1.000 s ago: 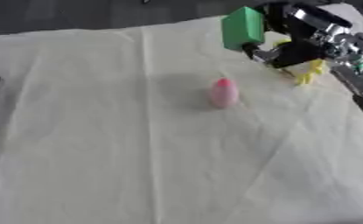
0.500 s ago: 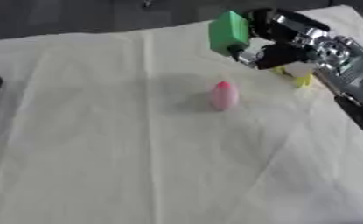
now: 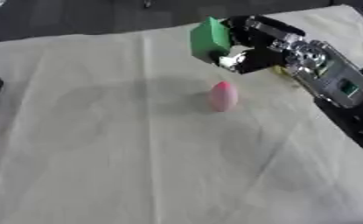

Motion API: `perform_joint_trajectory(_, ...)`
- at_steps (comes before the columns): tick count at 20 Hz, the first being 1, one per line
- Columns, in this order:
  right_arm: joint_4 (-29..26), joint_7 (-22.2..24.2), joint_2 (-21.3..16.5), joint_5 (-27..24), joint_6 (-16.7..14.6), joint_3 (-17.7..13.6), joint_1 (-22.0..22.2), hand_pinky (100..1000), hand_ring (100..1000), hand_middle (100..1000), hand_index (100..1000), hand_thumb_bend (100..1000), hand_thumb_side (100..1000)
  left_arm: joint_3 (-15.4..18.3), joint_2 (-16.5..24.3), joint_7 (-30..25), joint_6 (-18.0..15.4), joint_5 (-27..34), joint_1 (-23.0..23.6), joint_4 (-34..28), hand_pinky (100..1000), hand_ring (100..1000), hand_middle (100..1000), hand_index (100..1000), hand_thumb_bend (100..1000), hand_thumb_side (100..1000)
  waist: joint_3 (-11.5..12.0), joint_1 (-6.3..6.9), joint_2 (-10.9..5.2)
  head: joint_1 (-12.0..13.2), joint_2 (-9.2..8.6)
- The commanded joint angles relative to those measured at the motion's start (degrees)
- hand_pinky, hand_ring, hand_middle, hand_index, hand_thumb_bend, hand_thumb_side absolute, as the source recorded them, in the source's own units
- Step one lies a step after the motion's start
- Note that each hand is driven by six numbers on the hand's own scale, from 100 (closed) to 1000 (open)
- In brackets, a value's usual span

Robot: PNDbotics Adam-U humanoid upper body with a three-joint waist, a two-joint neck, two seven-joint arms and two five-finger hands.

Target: Pick up the objects with one hand, pass them to the other hand, and then place them into the box on the other side of the table.

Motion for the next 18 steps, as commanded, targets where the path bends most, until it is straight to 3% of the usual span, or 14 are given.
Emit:
perform_joint_trajectory(1,0.0,0.0,-0.4,0.5,0.5,0.2,-1.3,881,573,397,510,100,208,-1.5,-0.1,-2.0,1.2,-2.4,-2.3,0.2,809,766,738,840,311,292,0.3,0.77,-2.08,-0.5,0.18)
perform_joint_trajectory(12,0.4,-2.4,1.3,3.9,0.6,2.6,-3.0,872,570,399,511,100,175,-8.6,-6.8,-2.6,8.7,-9.4,-7.1,3.4,823,794,770,866,407,278,1.2,0.92,-2.12,-1.1,0.19)
perform_joint_trajectory(18,0.2,-3.2,2.4,6.8,-0.5,4.0,-3.3,872,570,399,512,100,153,-10.5,-9.8,-1.6,10.2,-11.8,-7.7,4.9,833,805,783,871,436,257,1.4,0.74,-1.94,-0.7,0.15)
